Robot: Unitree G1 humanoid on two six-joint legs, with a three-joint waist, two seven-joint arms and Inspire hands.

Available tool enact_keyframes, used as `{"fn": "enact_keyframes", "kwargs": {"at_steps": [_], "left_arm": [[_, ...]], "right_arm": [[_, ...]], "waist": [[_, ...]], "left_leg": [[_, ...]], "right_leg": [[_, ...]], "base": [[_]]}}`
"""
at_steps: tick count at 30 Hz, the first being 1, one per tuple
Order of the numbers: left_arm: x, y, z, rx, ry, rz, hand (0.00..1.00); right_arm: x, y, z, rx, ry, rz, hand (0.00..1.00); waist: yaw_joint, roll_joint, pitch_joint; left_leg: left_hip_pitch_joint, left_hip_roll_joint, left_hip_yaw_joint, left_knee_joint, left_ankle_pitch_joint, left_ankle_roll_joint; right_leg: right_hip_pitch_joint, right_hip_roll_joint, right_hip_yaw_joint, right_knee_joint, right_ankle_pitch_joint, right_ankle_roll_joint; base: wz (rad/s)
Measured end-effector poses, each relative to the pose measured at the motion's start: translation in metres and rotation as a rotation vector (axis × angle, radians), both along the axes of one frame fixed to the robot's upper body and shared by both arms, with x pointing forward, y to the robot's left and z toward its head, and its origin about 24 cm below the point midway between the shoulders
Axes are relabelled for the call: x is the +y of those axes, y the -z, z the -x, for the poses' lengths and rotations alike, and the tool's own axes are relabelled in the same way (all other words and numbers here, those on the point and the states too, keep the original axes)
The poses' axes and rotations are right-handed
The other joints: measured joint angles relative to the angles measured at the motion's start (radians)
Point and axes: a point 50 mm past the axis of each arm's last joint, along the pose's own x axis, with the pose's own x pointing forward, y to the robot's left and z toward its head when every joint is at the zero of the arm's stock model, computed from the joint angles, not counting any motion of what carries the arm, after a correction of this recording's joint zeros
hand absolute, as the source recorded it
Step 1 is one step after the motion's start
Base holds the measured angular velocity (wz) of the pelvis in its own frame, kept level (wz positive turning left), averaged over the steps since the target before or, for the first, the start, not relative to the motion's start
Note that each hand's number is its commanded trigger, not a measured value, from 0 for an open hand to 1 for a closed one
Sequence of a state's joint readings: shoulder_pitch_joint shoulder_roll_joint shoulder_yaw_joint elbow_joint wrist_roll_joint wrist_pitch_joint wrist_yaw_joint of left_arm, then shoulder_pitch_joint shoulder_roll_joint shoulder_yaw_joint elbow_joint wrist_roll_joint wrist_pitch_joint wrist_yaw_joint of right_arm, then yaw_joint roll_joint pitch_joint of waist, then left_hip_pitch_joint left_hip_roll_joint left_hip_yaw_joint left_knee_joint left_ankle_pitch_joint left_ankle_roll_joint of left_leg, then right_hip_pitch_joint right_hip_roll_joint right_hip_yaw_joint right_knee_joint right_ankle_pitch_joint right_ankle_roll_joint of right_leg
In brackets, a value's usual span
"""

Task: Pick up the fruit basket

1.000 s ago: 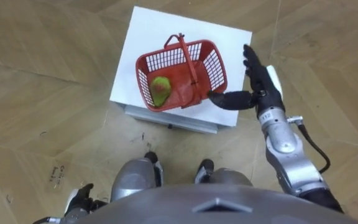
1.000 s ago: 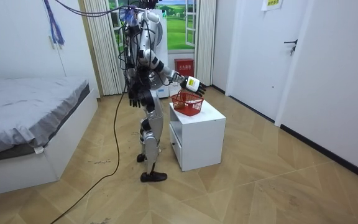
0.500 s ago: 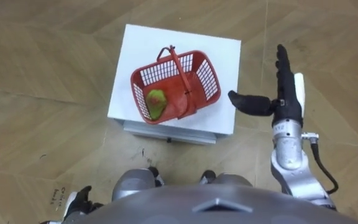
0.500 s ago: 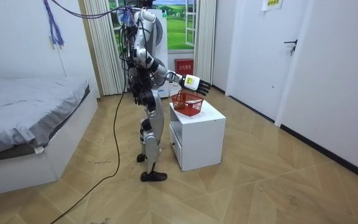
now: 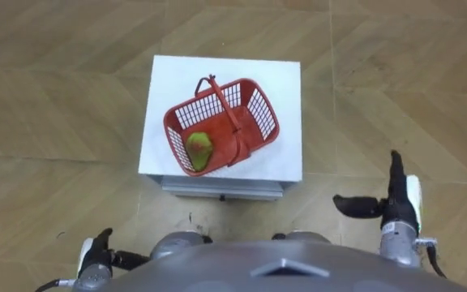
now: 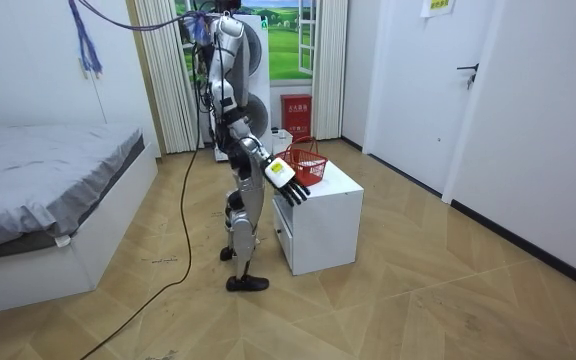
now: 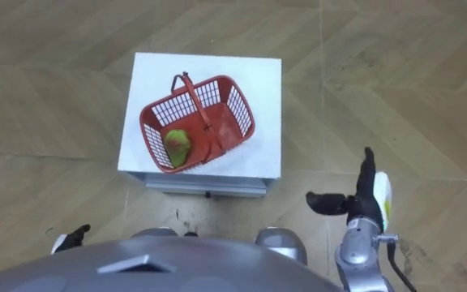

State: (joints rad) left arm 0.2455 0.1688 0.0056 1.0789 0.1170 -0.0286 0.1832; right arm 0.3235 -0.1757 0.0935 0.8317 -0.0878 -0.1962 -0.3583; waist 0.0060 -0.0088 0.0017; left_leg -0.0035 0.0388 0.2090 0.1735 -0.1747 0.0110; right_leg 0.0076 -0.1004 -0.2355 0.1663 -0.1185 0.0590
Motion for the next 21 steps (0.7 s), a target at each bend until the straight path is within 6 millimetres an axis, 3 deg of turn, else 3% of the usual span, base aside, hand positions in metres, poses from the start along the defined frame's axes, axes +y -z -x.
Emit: {"fn": "enact_keyframes", "kwargs": {"at_steps": [7, 12, 21], "left_arm": [[0.006, 0.0, 0.005, 0.051, 0.007, -0.032, 0.0], [0.008, 0.001, 0.025, 0.152, 0.006, -0.033, 0.0], [0.002, 0.003, 0.031, 0.213, -0.005, 0.013, 0.0]], "right_arm": [[-0.01, 0.019, 0.043, 0.285, 0.044, -0.063, 0.0], [-0.012, 0.027, 0.076, 0.523, 0.061, -0.117, 0.0], [-0.002, 0.032, 0.097, 0.726, 0.068, -0.251, 0.0]], "waist": [[-0.002, -0.004, 0.0003], [-0.002, -0.024, -0.0058], [-0.001, -0.028, -0.0012]], "left_leg": [[0.045, -0.014, -0.006, -0.012, -0.003, -0.001], [0.081, -0.014, -0.008, -0.027, -0.008, -0.008], [0.124, -0.012, -0.018, -0.029, -0.026, -0.01]], "right_leg": [[0.039, -0.003, -0.005, -0.014, -0.013, 0.004], [0.066, -0.003, -0.012, -0.014, -0.03, 0.005], [0.114, 0.001, -0.014, -0.015, -0.034, 0.01]], "base": [[0.02], [0.0], [0.01]]}}
